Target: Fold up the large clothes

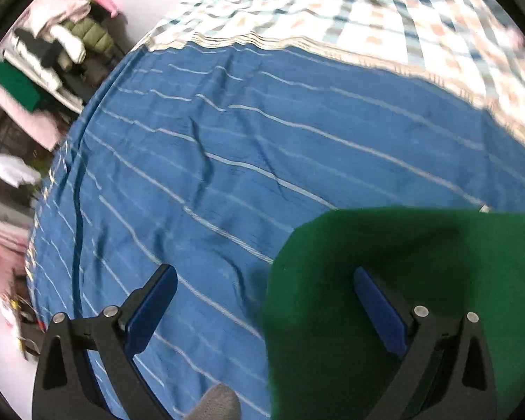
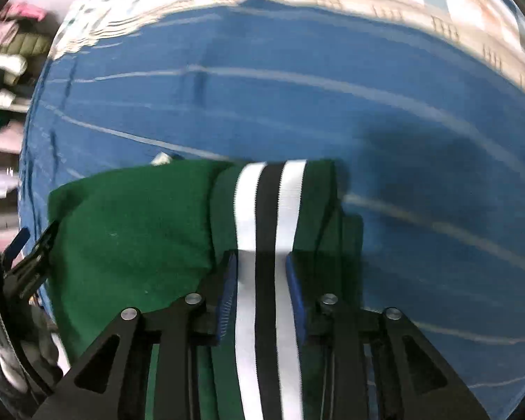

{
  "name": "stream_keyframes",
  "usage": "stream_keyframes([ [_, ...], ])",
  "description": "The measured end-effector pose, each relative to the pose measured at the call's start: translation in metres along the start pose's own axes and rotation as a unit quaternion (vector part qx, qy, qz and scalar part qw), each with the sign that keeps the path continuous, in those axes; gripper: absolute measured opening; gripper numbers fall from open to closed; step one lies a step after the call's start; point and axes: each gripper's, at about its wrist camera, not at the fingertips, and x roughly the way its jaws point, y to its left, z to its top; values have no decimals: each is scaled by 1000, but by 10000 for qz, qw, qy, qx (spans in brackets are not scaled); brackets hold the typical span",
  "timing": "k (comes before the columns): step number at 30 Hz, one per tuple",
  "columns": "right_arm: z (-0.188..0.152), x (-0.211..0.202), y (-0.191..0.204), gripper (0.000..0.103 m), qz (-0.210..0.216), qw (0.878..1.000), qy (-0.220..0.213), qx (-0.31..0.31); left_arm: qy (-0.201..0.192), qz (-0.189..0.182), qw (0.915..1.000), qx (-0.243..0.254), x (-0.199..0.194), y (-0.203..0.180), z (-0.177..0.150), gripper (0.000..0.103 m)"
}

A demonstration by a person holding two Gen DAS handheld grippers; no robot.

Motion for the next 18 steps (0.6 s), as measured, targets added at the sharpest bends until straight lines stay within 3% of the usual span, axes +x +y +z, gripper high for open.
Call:
stream_keyframes([
  [1,-2,-14,-5,41,92,9998,-153,39,-23,-24,9999,-125,-8,8,-3,103],
  [3,-8,-38,-27,70,373,9981,-376,312,-70,10,9992,-393,-24,20,-12,103],
  [5,-11,-35,-46,71,630,9958,-320,581,-51,35,9976,-691,-38,31,-28,103],
  [7,-14,-5,-64,71,894,9929,-52,782,4,86,9962,-862,-42,39,-42,103],
  [10,-16,46,-78,71,1794,9752,652,1122,282,150,9950,-950,-31,45,-60,103],
  [11,-16,51,-79,69,1867,9730,615,1207,371,160,9946,-951,-27,45,-65,103],
  [12,-14,59,-63,50,2064,9702,470,1182,488,145,9942,-952,-22,44,-70,103],
  [13,-14,55,-59,40,2134,9690,382,1186,532,115,9940,-950,-21,44,-74,103],
  [14,-13,49,-55,22,2232,9669,229,1212,557,105,9940,-934,-19,43,-77,103],
  [18,-9,2,-37,17,2282,9655,-572,1120,486,183,9956,-775,-20,40,-79,103],
])
